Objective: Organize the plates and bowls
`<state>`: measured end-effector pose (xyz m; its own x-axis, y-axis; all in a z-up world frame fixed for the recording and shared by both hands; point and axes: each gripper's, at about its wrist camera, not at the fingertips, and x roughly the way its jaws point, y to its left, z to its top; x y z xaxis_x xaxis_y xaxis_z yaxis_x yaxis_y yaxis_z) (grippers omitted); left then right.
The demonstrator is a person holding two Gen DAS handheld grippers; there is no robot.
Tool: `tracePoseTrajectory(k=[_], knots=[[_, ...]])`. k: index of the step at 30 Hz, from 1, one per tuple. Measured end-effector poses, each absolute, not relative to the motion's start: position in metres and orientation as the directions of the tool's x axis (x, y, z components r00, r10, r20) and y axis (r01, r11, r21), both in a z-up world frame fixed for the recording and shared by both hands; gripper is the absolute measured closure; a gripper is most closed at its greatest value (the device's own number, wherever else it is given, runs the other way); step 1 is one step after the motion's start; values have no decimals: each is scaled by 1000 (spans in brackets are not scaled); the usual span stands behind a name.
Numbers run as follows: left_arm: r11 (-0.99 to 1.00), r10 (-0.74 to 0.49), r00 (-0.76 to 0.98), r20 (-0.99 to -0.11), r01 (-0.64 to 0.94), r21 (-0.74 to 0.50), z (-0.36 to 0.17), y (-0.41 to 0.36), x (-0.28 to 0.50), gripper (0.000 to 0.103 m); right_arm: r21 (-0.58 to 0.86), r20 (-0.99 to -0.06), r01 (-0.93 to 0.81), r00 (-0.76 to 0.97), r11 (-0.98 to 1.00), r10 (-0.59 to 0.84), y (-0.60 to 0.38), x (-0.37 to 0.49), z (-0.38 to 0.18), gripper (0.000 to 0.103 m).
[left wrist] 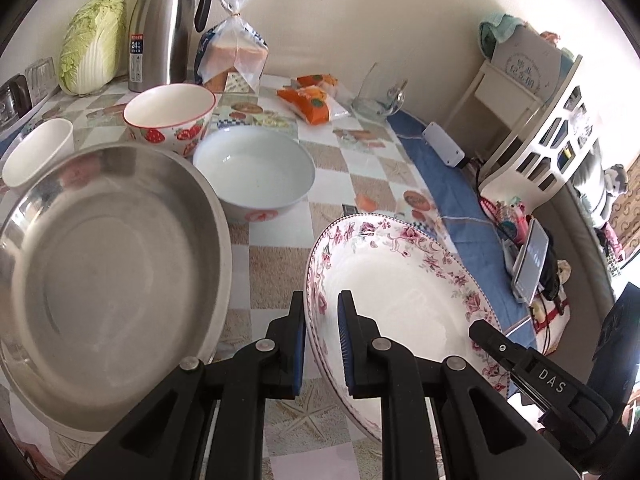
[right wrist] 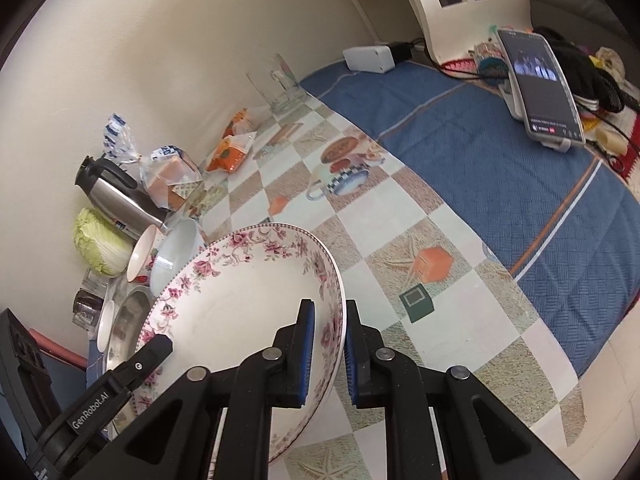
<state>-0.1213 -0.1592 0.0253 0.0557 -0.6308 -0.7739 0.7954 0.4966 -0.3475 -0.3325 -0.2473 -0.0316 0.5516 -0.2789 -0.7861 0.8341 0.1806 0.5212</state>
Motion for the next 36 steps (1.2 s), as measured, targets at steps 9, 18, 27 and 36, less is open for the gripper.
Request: tracePoseTrajectory(k=[9, 18, 27, 36], knots=[[503, -643, 71, -762, 790, -351, 35, -146, -102, 87, 515, -773, 830, 558, 215, -301, -236, -314, -14, 88], [527, -661, 89, -745, 762, -376, 44, -125, -70, 87, 510, -764, 818, 572, 265, -297, -221, -283, -2, 88], [559, -672, 122, -731, 731, -391, 51, -99, -36, 87, 492, -766, 808, 579, 325, -279, -202, -244, 5, 88], [601, -677, 152, -720, 679, -422, 54, -73, 4, 87, 472, -773, 791, 584, 389, -248, -180, -202, 7, 88]])
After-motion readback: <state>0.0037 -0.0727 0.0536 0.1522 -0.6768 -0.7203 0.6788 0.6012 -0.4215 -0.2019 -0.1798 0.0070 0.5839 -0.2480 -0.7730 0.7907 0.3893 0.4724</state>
